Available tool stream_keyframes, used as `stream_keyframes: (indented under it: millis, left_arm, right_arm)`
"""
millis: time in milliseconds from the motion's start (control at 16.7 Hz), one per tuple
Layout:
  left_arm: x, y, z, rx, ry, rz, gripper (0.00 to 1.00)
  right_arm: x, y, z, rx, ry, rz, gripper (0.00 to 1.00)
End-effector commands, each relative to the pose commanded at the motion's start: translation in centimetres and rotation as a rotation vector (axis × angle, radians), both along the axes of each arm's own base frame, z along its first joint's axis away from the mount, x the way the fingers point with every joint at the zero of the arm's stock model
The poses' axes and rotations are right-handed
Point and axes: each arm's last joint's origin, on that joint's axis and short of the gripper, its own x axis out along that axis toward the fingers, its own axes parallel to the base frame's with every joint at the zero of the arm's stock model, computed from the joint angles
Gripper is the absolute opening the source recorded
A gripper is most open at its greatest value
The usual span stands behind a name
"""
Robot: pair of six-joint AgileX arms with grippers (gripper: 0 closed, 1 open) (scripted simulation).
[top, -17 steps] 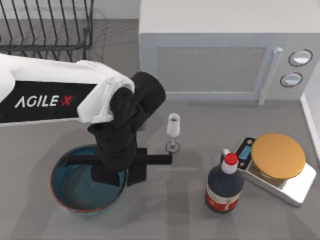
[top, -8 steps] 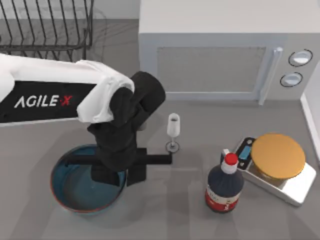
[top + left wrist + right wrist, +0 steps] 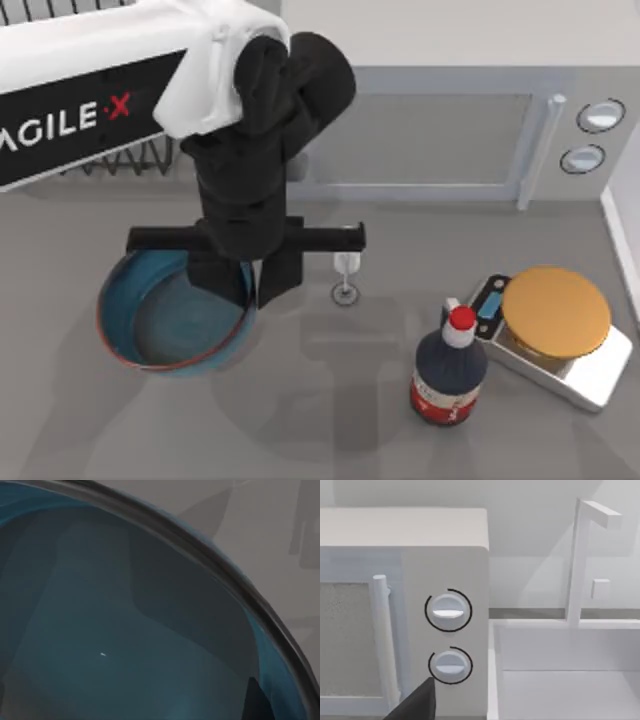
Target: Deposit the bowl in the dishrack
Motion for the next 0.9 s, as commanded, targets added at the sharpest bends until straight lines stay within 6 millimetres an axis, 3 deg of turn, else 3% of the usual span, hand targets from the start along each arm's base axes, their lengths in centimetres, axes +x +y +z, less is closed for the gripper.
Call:
stream_keyframes:
  millis: [240, 420, 900]
  left_arm:
    - [-0.6, 0.6, 7.0, 0.007, 0.009, 0.002, 0.00]
    - [-1.4, 1.4, 10.4, -0.010, -0.012, 0.003, 0.00]
    - [-1.3, 2.3, 11.3, -0.042, -0.045, 0.005, 0.00]
  right_arm:
    - [0.0, 0.0, 0.0, 0.000, 0.000, 0.000, 1.00]
    - [0.0, 0.0, 0.0, 0.000, 0.000, 0.000, 1.00]
    - [0.0, 0.0, 0.0, 0.000, 0.000, 0.000, 1.00]
